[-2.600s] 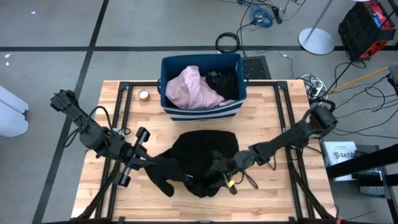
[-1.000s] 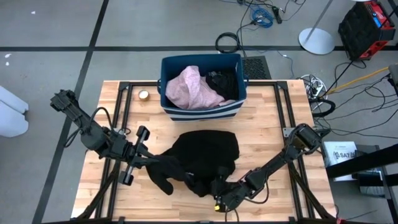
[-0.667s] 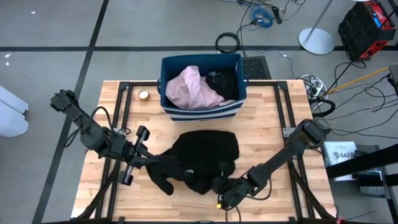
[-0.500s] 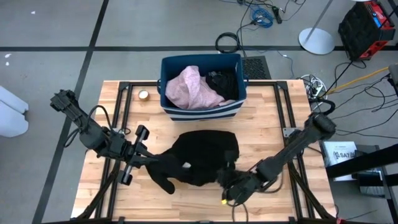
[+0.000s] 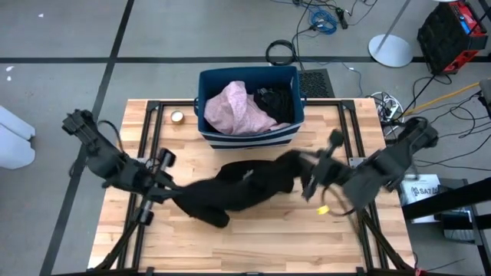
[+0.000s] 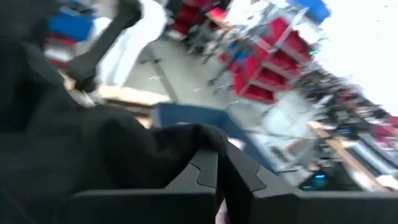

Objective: Sort clothes
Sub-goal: Fold the black sweatshirt

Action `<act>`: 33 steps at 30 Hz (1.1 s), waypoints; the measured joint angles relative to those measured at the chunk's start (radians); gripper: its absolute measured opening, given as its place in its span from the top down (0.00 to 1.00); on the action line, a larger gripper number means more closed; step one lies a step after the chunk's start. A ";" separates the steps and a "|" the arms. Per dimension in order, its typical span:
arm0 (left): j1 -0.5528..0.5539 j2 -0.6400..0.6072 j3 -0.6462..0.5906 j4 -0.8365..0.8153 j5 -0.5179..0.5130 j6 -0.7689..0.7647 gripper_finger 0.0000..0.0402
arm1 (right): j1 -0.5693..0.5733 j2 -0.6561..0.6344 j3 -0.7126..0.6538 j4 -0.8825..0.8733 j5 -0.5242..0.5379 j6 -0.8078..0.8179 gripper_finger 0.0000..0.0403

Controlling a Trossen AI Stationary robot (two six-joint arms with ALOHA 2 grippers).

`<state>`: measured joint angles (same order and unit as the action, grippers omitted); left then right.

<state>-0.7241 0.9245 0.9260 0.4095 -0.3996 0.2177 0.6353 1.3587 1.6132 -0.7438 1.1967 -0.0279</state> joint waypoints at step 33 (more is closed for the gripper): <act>0.160 -0.044 0.556 -0.341 0.033 0.225 0.99 | -0.549 -0.106 0.076 0.741 -0.934 -0.445 1.00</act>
<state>-0.5641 0.8804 1.4818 0.0685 -0.3661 0.4427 0.0864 1.2530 1.6890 -0.0028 0.2625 -0.4731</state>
